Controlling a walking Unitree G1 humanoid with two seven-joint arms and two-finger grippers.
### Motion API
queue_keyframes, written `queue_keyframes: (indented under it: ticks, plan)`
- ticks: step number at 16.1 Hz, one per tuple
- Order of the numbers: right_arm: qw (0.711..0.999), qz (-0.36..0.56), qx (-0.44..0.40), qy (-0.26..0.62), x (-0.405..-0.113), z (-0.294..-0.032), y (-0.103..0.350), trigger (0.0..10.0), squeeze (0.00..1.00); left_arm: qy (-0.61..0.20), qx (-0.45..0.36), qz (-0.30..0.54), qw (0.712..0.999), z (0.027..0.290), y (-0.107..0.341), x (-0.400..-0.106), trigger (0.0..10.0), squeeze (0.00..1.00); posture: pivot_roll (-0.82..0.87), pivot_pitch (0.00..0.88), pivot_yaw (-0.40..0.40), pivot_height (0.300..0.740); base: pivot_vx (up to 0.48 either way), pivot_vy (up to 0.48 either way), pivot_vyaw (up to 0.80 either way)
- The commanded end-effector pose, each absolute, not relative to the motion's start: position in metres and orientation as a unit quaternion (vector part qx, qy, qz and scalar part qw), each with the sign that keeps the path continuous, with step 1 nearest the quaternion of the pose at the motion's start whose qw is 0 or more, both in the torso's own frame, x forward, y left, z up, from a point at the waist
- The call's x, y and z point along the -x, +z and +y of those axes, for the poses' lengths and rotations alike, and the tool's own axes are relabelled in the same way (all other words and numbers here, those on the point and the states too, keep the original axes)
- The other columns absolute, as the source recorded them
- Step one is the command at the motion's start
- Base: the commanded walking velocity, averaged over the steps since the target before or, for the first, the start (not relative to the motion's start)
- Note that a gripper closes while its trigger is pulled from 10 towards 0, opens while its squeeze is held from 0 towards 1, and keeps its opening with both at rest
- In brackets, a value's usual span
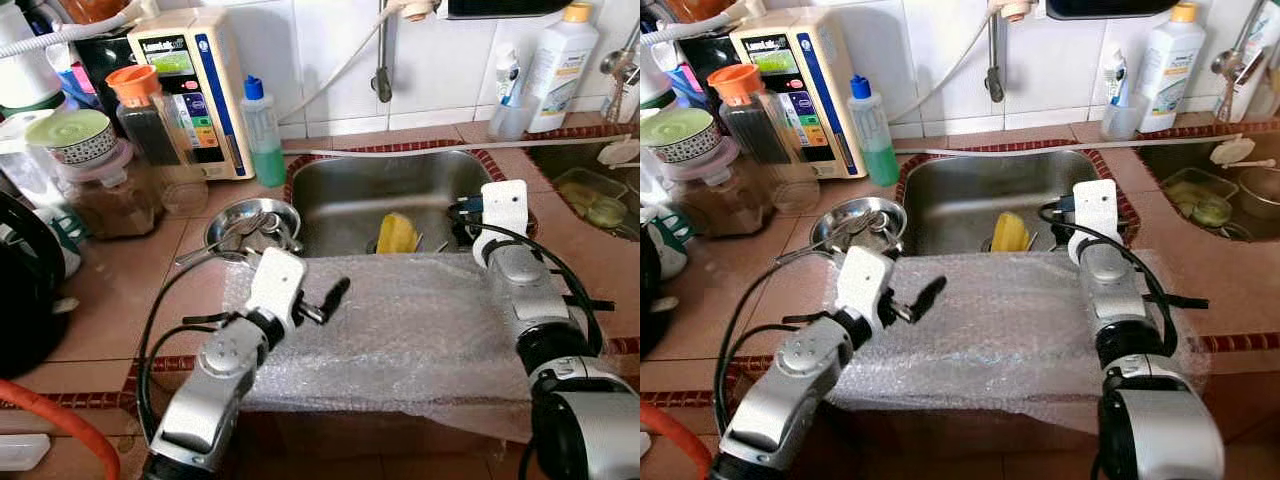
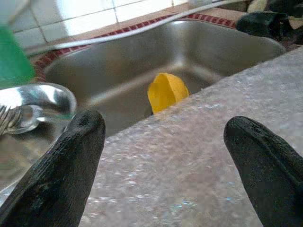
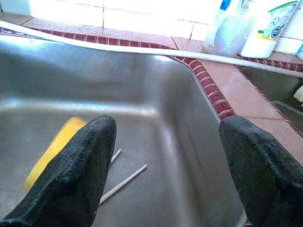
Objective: Kitchen organization
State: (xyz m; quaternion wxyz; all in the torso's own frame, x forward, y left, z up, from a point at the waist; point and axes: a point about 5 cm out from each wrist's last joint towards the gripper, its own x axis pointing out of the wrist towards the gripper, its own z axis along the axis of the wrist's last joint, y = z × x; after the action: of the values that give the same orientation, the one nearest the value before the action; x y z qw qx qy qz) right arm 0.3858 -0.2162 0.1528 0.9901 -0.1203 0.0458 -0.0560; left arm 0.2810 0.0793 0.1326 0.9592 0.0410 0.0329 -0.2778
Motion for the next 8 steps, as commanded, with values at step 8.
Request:
queue_keyframes:
  ticks: [8]
  plan:
    - [0.993, -0.082, 0.085, 0.003, -0.338, -0.195, 0.171, 10.0, 1.00, -0.146, 0.037, -0.061, 0.987, 0.116, 0.171, -0.292, 10.0, 0.00, -0.28, 0.037, 0.147, 0.740, 0.000, 0.000, 0.00]
